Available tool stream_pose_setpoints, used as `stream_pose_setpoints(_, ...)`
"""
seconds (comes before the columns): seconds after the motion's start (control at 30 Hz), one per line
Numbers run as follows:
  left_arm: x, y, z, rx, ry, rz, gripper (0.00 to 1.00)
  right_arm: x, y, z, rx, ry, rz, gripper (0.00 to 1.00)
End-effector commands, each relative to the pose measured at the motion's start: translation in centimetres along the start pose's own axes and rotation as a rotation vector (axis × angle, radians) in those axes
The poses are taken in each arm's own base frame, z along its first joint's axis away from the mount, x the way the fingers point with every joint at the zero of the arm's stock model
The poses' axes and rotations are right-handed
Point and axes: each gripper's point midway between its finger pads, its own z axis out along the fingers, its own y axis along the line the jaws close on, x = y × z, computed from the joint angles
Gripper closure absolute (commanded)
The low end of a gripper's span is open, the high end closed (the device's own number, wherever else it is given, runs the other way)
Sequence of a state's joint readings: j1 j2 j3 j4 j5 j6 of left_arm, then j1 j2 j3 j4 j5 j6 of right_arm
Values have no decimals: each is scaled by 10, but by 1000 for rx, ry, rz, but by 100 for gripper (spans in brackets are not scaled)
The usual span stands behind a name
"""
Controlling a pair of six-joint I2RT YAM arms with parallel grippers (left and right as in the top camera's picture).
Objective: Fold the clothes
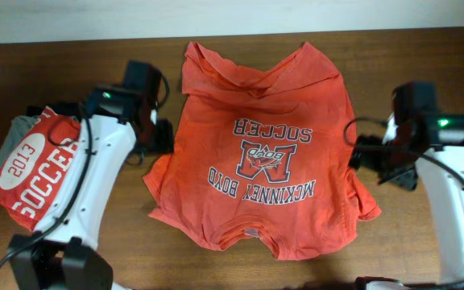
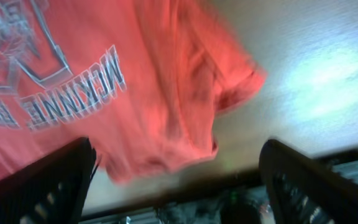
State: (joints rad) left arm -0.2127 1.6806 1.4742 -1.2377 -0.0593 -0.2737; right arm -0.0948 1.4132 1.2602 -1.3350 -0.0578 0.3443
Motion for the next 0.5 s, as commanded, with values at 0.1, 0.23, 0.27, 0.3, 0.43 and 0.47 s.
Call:
stream_pose_setpoints(0.1,61,-17,54,121,210,-34,30,54,-5,51,-25,203,28,14)
stream_pose_setpoints(0.23,81,-12,69,104,267,-49,30,76,-12,67,-11,277,29,14)
stream_pose_setpoints(0.27,85,-11,69,100,281,-48,30,82,-10,68,-30,300,22,14)
stream_pose_setpoints(0.3,89,-10,69,96,297,-49,30,87,-7,69,-52,321,11,14)
stream_pose_setpoints(0.43,98,-8,67,86,331,-50,30,96,-1,72,-93,356,13,14)
stream_pose_setpoints(0.47,98,-8,67,86,332,-50,31,96,-1,72,-93,355,13,14)
